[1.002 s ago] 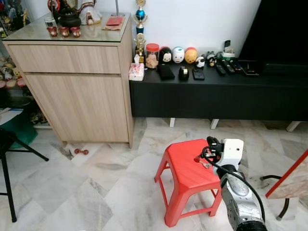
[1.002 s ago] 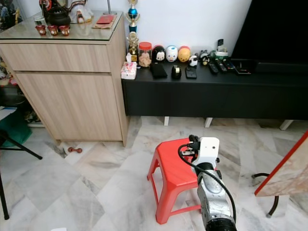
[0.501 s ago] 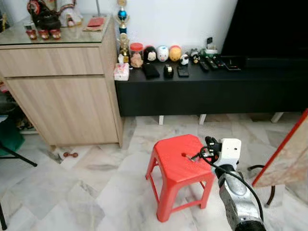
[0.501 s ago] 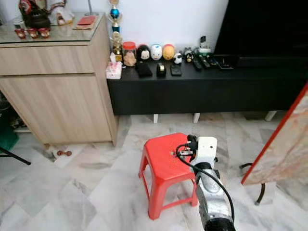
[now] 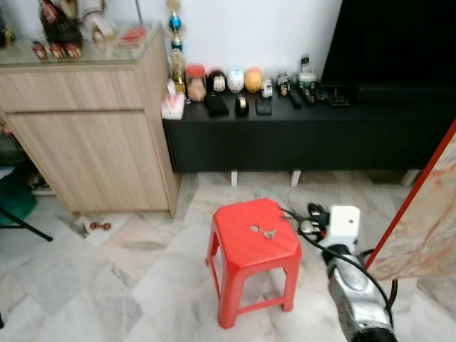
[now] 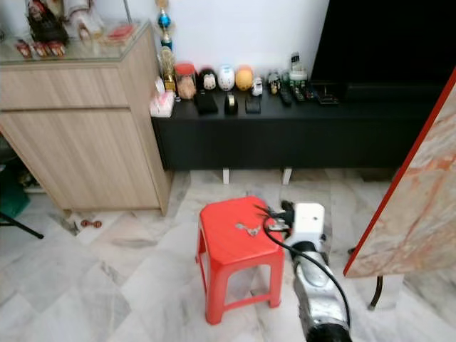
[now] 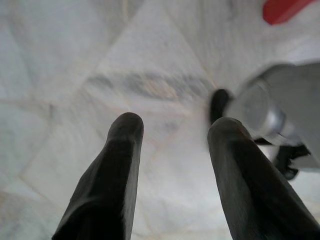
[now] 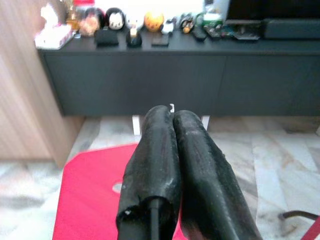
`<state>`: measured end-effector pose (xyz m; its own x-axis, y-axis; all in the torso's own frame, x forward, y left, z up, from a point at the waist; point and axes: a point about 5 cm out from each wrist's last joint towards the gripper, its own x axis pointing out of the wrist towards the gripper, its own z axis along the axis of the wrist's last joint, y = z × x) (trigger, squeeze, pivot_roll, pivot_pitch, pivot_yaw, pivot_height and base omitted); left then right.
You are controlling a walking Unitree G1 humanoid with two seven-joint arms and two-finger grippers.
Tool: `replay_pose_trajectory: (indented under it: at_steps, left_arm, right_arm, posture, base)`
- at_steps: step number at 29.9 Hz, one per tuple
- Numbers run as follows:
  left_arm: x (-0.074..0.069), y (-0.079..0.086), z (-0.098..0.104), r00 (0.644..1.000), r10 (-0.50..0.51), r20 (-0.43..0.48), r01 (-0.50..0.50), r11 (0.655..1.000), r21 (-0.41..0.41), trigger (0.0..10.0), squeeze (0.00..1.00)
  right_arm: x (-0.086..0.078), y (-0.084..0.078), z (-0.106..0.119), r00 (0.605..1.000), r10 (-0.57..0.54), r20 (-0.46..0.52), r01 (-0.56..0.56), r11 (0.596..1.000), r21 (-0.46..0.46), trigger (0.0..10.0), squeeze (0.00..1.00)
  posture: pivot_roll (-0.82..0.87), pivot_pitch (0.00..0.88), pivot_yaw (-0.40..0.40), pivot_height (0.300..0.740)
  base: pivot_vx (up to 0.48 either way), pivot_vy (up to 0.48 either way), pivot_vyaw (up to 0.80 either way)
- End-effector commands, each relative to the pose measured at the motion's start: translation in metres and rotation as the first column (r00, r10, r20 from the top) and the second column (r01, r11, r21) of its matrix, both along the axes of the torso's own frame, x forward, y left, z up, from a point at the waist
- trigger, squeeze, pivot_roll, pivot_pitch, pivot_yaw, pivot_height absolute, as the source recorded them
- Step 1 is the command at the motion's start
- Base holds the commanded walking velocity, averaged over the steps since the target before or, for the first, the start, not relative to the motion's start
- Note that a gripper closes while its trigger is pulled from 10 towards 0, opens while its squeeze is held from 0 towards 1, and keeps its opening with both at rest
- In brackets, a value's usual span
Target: Hang keys on a hook
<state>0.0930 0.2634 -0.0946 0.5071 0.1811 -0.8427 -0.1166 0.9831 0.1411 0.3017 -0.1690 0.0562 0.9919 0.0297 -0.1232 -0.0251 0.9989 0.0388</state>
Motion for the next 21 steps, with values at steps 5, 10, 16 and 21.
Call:
replay_pose_trajectory:
  at_steps: [5,10,16,21]
  left_arm:
    - [-0.0019,-0.0003,-0.0010,1.000,-0.020,-0.024,0.021,1.000,0.009,10.0,0.00]
    - [-0.0021,0.0006,-0.0008,0.999,-0.043,-0.032,0.044,0.999,0.018,10.0,0.00]
    - [-0.0014,0.0019,-0.0002,0.998,-0.049,-0.033,0.050,0.999,0.020,10.0,0.00]
    - [-0.0001,0.0031,0.0005,0.998,-0.049,-0.030,0.050,0.999,0.023,10.0,0.00]
  right_arm:
    - [0.0050,0.0095,0.0050,1.000,0.021,0.021,-0.021,1.000,-0.002,10.0,0.00]
    - [0.0016,0.0116,0.0022,1.000,0.011,0.018,-0.011,1.000,0.010,10.0,0.00]
    - [0.0023,0.0097,0.0037,1.000,-0.002,0.022,0.002,1.000,0.005,10.0,0.00]
    - [0.0048,0.0059,0.0072,0.999,-0.013,0.032,0.013,1.000,-0.005,10.0,0.00]
  posture:
    - [0.16,0.000,-0.012,0.740]
    - [0.16,0.000,-0.001,0.740]
    - [0.15,0.000,0.005,0.740]
    - [0.15,0.000,0.003,0.740]
  base:
    - [0.000,-0.409,0.00]
    - [0.000,-0.412,0.00]
    - [0.000,-0.413,0.00]
    - [0.000,-0.416,0.00]
